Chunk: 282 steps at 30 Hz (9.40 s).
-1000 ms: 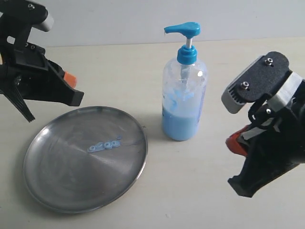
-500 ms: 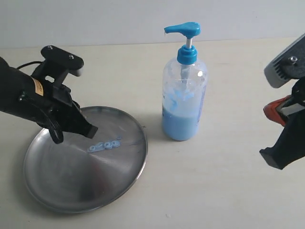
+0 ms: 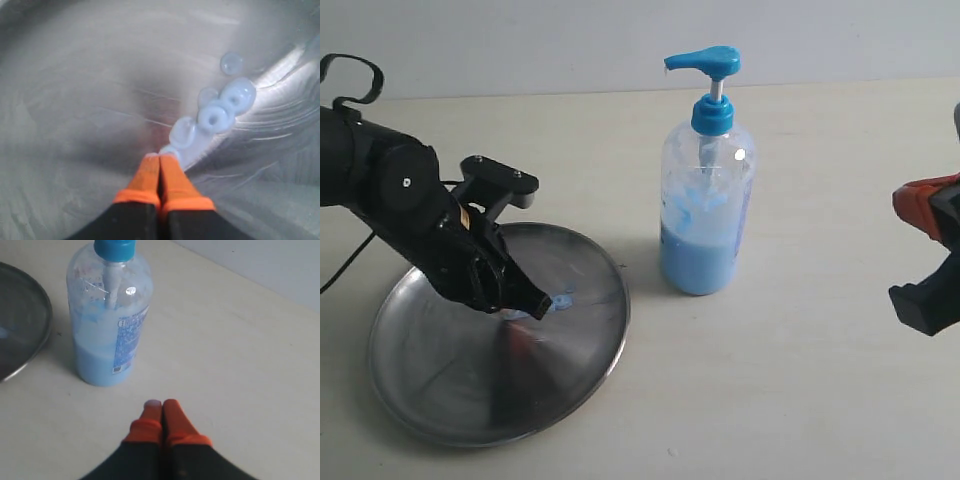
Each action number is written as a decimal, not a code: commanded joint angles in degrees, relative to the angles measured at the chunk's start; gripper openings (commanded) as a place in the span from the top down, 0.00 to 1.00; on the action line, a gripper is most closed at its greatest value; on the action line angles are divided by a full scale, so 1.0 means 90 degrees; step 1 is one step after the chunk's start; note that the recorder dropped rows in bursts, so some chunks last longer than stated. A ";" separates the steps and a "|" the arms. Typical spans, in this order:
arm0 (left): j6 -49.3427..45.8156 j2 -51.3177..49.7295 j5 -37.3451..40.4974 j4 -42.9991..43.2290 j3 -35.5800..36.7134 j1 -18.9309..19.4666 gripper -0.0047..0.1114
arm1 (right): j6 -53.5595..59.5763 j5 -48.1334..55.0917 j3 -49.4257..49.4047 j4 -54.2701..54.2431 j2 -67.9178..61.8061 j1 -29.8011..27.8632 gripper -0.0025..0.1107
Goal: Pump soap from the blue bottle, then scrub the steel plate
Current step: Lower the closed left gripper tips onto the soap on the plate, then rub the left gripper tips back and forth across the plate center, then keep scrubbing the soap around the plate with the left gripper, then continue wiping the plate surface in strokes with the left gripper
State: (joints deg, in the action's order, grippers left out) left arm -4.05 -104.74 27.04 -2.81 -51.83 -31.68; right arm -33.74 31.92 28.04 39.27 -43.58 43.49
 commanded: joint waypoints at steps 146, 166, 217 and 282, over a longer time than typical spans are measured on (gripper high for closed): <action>-0.0811 -0.1665 0.2629 -0.0371 -0.2296 0.0475 0.96 | -0.0250 -0.0703 -0.0289 0.0341 0.0765 -0.0027 0.98; -0.1769 -0.1665 0.2200 -0.2169 -0.2334 0.0032 0.96 | -0.0250 -0.0703 -0.0289 0.0341 0.0765 -0.0027 0.98; -0.1382 -0.1665 0.2217 -0.1970 -0.2334 -0.0100 0.96 | -0.0250 -0.0700 -0.0289 0.0312 0.0765 -0.0027 0.98; -0.1664 -0.1764 0.2242 -0.2193 -0.2309 -0.0043 0.96 | -0.0262 -0.0594 -0.0278 0.0187 0.0765 -0.0027 0.98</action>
State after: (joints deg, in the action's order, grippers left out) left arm -19.03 -120.00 47.55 -22.94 -72.91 -31.68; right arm -35.77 26.52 25.61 41.19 -36.84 43.49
